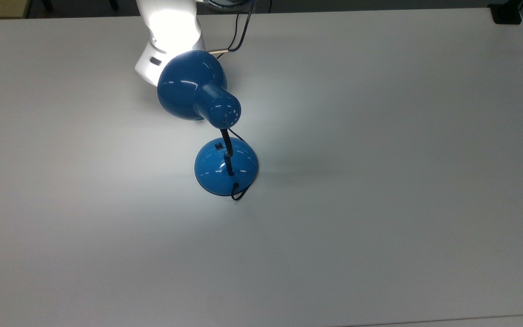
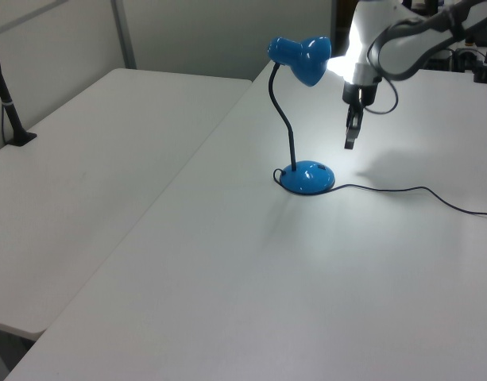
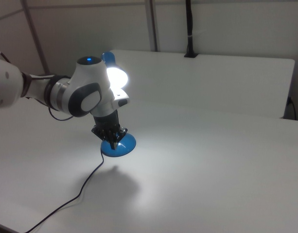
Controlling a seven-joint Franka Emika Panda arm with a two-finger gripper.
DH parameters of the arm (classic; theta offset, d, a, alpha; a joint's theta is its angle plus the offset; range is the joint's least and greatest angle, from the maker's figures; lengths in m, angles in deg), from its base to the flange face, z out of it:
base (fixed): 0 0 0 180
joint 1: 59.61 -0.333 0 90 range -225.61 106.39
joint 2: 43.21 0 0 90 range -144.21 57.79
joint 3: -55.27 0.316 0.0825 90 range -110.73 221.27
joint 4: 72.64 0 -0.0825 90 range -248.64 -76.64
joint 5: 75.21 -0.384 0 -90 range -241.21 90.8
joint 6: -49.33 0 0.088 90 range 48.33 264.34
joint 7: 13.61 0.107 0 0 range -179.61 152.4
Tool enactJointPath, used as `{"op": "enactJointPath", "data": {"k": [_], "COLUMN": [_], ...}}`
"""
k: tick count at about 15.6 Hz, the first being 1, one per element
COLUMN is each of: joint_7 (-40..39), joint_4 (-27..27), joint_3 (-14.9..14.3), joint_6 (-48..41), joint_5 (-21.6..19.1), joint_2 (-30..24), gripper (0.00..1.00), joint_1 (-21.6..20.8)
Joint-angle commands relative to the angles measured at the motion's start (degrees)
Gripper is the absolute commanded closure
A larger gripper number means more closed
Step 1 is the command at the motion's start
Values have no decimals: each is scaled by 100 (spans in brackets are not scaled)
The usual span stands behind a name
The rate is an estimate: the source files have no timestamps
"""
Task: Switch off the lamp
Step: 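Press the switch on the lamp base down with the gripper tips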
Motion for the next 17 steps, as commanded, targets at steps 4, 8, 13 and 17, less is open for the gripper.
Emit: {"op": "enactJointPath", "data": {"k": [4, 8, 13, 17], "joint_7": [454, 463, 463, 463], "joint_4": [-88, -88, -62, -62], "joint_3": [-26, -26, -17, -17], "joint_6": [913, 1116, 1160, 1450], "joint_5": [-568, -796, -982, -1087], "joint_2": [283, 371, 459, 608], "gripper": [100, 100, 100, 100], "joint_1": [-151, -221, -248, -318]}}
